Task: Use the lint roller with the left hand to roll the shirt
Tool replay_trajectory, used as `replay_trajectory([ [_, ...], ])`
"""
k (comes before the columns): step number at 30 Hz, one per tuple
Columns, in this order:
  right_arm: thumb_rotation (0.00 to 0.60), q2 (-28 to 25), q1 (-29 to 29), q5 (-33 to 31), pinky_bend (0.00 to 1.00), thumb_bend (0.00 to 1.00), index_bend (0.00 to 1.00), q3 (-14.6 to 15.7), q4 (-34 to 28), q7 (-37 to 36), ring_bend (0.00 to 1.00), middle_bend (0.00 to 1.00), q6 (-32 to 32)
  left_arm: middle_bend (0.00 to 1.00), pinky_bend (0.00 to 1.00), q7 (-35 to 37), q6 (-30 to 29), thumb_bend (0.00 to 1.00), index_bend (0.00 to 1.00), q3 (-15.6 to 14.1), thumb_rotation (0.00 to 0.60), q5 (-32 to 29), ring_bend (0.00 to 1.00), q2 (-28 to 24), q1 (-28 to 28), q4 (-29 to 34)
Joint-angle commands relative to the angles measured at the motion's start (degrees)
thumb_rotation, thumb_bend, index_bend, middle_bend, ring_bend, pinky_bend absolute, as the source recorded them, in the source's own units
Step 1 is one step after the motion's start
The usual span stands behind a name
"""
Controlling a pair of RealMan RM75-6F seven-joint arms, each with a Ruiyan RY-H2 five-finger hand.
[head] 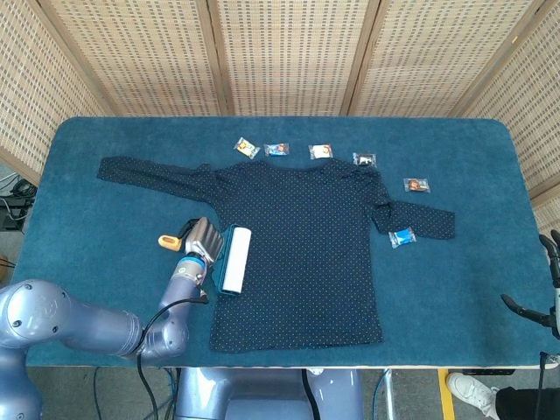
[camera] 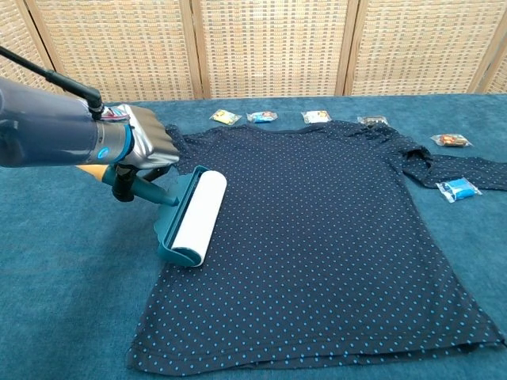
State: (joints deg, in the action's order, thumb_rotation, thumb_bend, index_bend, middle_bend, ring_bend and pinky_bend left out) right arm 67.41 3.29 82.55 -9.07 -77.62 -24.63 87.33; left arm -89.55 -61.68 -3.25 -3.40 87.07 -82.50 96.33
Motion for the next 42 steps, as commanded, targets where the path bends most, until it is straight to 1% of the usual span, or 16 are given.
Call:
replay_trajectory([
  [1,0.600,0.0,0.0,0.0,0.00,0.09,0.00,0.0,0.0,0.0,0.00,0.00,0.0,0.85,0.70,0.4,0.5,0.90,0.90,0.1,0.600,0.5,0.76,0.0,0.0,0.1],
  [9,0.600,-0.1,0.0,-0.6,0.00,0.09,0.00,-0.3,0.4,-1.0,0.00,0.00,-0.3,0.85,0.71,-0.5,1.1,0.90,0.90,1.9,0.600,-0.7,0.76,4.1,-2.1,-2.7],
  [13,0.600,0.0,0.0,-0.7,0.00,0.09,0.00,-0.3,0.7,-1.7,0.00,0.00,-0.5,0.85,0.70,-1.6,1.3,0.90,0.90,3.6,0.600,-2.7,0.76,7.3,-3.7,-5.7],
  [18,0.600,0.0,0.1,-0.5,0.00,0.09,0.00,-0.3,1.1,-2.3,0.00,0.00,-0.6,0.85,0.70,-4.1,1.4,0.90,0.90,6.9,0.600,-6.3,0.76,11.8,-6.5,-10.6],
  [24,0.600,0.1,0.1,-0.7,0.00,0.09,0.00,-0.3,1.6,-2.9,0.00,0.00,-0.9,0.85,0.71,-5.5,1.2,0.90,0.90,8.4,0.600,-7.1,0.76,13.4,-8.0,-11.8],
  [26,0.600,0.1,0.1,-0.8,0.00,0.09,0.00,-0.3,1.7,-2.9,0.00,0.00,-0.9,0.85,0.71,-5.6,1.0,0.90,0.90,8.5,0.600,-7.2,0.76,13.3,-7.9,-11.5],
  [31,0.600,0.1,0.0,-0.6,0.00,0.09,0.00,-0.3,1.5,-2.6,0.00,0.00,-0.4,0.85,0.70,-5.2,0.2,0.90,0.90,7.5,0.600,-7.0,0.76,11.5,-6.7,-10.0],
  [38,0.600,0.2,0.0,-0.2,0.00,0.09,0.00,-0.1,1.1,-1.5,0.00,0.00,-0.2,0.85,0.70,-2.7,-0.2,0.90,0.90,4.6,0.600,-5.4,0.76,7.5,-3.3,-7.5],
  [42,0.600,0.3,0.0,0.2,0.00,0.09,0.00,0.1,0.5,-0.3,0.00,0.00,0.2,0.85,0.70,1.0,0.4,0.90,0.90,2.8,0.600,-1.6,0.76,4.3,-0.4,-5.7],
])
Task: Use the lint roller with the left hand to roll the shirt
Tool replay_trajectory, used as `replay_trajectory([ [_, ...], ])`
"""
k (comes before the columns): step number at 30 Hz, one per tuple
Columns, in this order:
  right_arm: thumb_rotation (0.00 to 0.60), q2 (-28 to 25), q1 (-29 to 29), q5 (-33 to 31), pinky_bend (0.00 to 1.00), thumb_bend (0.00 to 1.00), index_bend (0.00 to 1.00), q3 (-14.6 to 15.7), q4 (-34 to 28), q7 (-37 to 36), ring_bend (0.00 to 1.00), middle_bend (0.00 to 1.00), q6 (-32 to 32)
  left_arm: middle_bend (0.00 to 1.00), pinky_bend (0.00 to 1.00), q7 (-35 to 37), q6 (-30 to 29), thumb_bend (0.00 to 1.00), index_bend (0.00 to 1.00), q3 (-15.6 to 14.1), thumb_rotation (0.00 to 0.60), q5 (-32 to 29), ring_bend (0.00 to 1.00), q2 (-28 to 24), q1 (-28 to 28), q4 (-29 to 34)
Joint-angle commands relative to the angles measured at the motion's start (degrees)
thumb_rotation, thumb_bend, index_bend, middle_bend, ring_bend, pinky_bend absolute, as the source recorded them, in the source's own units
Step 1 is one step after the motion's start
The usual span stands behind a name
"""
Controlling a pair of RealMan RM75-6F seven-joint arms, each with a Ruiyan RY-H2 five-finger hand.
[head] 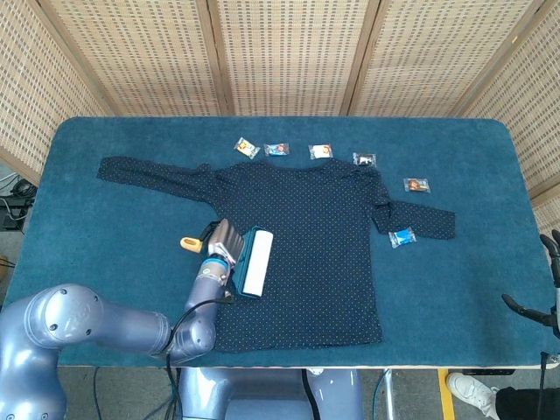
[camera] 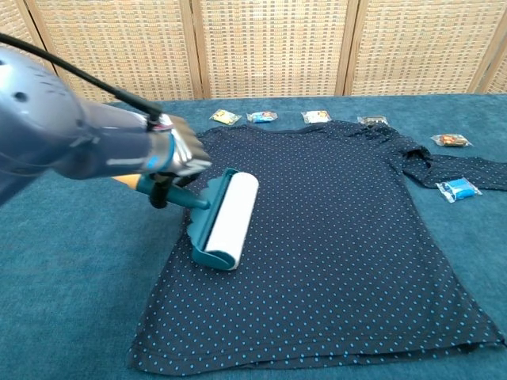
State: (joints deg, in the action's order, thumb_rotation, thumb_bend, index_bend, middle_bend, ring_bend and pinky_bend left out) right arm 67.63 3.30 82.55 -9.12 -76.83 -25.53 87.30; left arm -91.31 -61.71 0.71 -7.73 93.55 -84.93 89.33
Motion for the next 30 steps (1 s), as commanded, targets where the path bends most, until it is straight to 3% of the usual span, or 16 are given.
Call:
replay_trajectory([
  [1,0.600,0.1,0.0,0.3,0.00,0.09,0.00,0.1,-0.4,0.9,0.00,0.00,0.3,0.85,0.70,4.2,0.7,0.90,0.90,-1.3,0.600,4.1,0.76,-2.9,2.8,1.8],
  [12,0.600,0.3,0.0,0.5,0.00,0.09,0.00,0.1,-1.2,3.4,0.00,0.00,1.0,0.85,0.70,27.0,2.6,0.89,0.89,-3.1,0.600,26.5,0.76,-14.7,15.1,9.0],
  [20,0.600,0.3,-0.2,0.7,0.00,0.09,0.00,0.0,-1.9,4.6,0.00,0.00,1.9,0.81,0.66,38.6,3.2,0.87,0.82,-5.9,0.600,36.7,0.76,-18.7,23.0,7.4],
  [26,0.600,0.2,-0.4,1.0,0.00,0.09,0.00,0.0,-2.7,6.2,0.00,0.00,2.7,0.70,0.61,42.0,2.7,0.84,0.67,-7.7,0.600,41.1,0.67,-18.6,26.6,3.9],
  [30,0.600,0.3,-0.4,1.3,0.00,0.09,0.00,0.2,-3.2,7.6,0.00,0.00,2.9,0.49,0.48,44.6,3.4,0.71,0.43,-8.1,0.600,42.9,0.52,-17.9,28.7,0.9],
])
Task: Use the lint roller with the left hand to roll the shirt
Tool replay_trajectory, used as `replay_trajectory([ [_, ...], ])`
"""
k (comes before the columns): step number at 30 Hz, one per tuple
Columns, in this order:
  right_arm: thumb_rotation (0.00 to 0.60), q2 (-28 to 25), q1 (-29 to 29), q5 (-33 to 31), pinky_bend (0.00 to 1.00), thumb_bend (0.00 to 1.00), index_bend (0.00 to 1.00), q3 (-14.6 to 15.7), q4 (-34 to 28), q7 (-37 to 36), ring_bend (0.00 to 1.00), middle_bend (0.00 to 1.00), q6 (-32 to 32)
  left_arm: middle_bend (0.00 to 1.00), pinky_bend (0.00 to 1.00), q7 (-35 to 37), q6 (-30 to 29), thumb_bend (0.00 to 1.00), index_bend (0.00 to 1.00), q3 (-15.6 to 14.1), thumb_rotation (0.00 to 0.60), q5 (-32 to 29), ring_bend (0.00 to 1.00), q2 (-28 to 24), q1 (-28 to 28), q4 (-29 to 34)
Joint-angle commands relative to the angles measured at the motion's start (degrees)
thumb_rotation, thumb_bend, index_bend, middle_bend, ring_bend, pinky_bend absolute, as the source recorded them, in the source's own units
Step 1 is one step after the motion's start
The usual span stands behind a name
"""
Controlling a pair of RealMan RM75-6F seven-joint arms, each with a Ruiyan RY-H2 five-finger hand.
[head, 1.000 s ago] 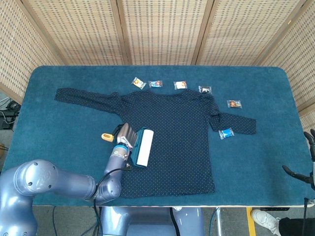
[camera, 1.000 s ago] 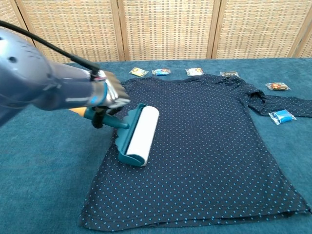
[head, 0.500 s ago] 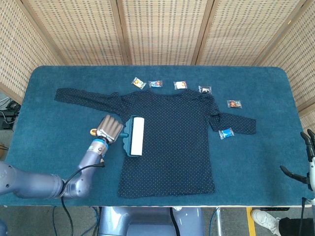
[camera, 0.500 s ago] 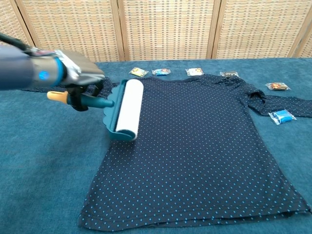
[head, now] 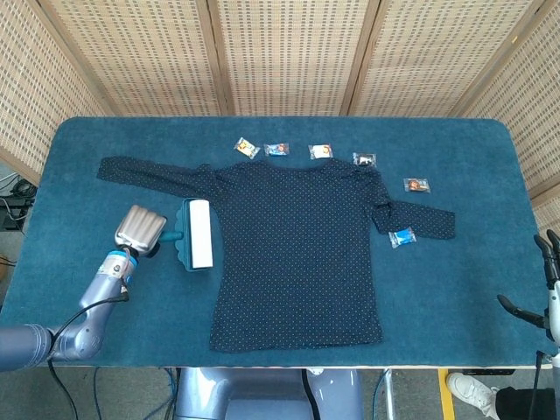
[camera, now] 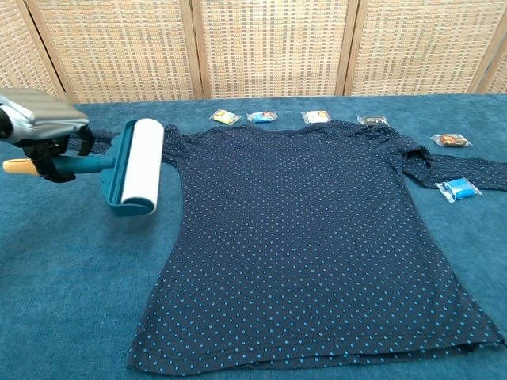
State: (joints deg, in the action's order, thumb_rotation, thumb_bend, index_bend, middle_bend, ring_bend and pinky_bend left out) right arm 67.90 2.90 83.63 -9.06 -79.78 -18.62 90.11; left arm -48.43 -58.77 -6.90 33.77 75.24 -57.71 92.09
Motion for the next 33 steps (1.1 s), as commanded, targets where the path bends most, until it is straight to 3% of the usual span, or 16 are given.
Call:
replay_trajectory([
  [1,0.600,0.1,0.0,0.3,0.00,0.09,0.00,0.2,-0.4,1.2,0.00,0.00,0.2,0.42,0.43,2.4,0.7,0.66,0.37,-0.7,0.600,2.1,0.47,0.6,2.0,-3.0],
  [5,0.600,0.4,0.2,0.9,0.00,0.09,0.00,0.5,-1.1,3.0,0.00,0.00,0.3,0.26,0.32,5.3,1.6,0.55,0.21,-0.4,0.600,4.9,0.33,1.2,3.9,-6.0],
  [9,0.600,0.7,0.3,1.3,0.00,0.09,0.00,0.8,-1.6,4.4,0.00,0.00,0.2,0.12,0.16,6.8,2.5,0.43,0.09,-0.4,0.600,7.1,0.12,1.3,5.1,-7.5],
  [13,0.600,0.9,0.5,1.8,0.00,0.09,0.00,1.1,-1.8,5.7,0.00,0.00,0.1,0.01,0.03,8.9,1.9,0.42,0.00,0.1,0.600,8.9,0.01,1.0,6.9,-7.7],
  [20,0.600,0.7,0.6,1.9,0.00,0.09,0.00,1.3,-2.0,6.6,0.00,0.00,0.0,0.00,0.00,19.3,-4.1,0.34,0.00,2.2,0.600,16.0,0.00,-1.2,12.9,-3.9],
  [24,0.600,0.6,0.7,1.4,0.00,0.09,0.00,1.2,-1.9,7.9,0.00,0.00,-0.4,0.00,0.00,26.4,-12.9,0.33,0.00,1.9,0.600,24.1,0.00,-1.5,19.3,-2.5],
  [33,0.600,0.4,0.4,0.8,0.00,0.09,0.00,0.9,-3.0,10.7,0.00,0.00,0.3,0.00,0.00,31.2,-32.3,0.32,0.00,-0.2,0.600,36.6,0.00,1.0,32.4,-3.7],
])
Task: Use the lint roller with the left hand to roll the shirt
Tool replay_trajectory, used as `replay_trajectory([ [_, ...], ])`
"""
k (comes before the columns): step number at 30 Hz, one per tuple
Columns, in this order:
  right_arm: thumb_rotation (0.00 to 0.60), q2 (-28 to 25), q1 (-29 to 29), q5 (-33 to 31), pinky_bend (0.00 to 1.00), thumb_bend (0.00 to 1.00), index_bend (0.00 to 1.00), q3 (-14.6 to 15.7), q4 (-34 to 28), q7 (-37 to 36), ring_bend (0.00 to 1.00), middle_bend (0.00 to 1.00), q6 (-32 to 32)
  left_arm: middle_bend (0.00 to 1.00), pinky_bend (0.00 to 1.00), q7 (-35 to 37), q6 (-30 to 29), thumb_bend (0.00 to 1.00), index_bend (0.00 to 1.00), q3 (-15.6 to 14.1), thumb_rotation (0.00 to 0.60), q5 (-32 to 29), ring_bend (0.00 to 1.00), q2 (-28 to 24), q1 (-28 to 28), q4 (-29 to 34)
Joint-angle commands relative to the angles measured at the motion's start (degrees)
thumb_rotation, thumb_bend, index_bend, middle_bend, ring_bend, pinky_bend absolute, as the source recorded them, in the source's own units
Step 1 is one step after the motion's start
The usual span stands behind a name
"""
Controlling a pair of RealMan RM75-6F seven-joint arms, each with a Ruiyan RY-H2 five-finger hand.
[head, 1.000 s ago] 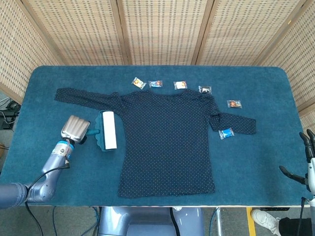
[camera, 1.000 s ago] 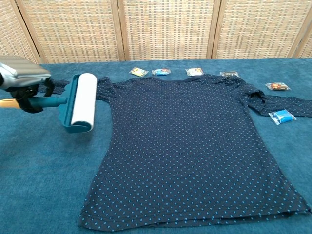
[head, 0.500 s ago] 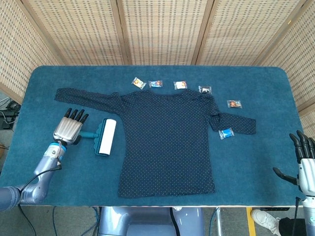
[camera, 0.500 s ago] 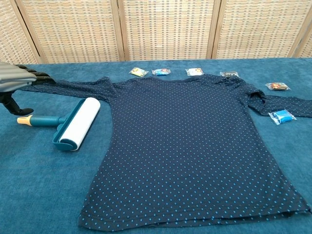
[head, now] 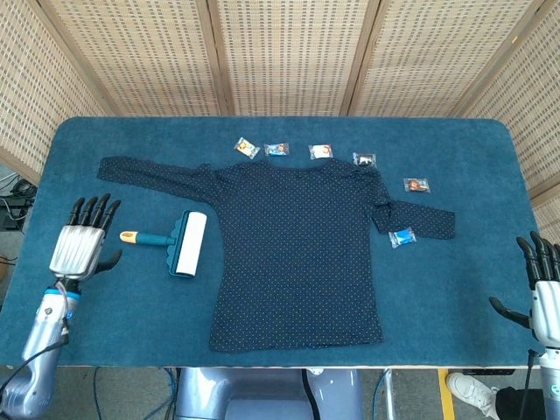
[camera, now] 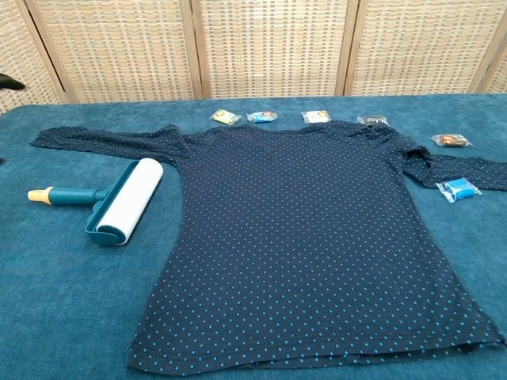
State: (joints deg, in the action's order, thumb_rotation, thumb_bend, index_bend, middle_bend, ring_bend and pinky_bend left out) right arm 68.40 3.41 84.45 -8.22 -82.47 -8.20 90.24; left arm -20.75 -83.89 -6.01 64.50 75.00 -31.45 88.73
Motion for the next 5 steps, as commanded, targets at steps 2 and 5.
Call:
replay_trajectory([
  [2,0.600,-0.3,-0.2,-0.1,0.00,0.09,0.00,0.1,-0.6,0.7,0.00,0.00,0.1,0.00,0.00,5.2,-10.2,0.32,0.00,-1.7,0.600,8.7,0.00,1.5,8.5,-1.0],
  [5,0.600,-0.5,-0.3,-0.1,0.00,0.09,0.00,0.2,-1.1,0.8,0.00,0.00,0.0,0.00,0.00,7.0,-13.7,0.32,0.00,-2.2,0.600,12.5,0.00,2.2,11.2,-2.7],
])
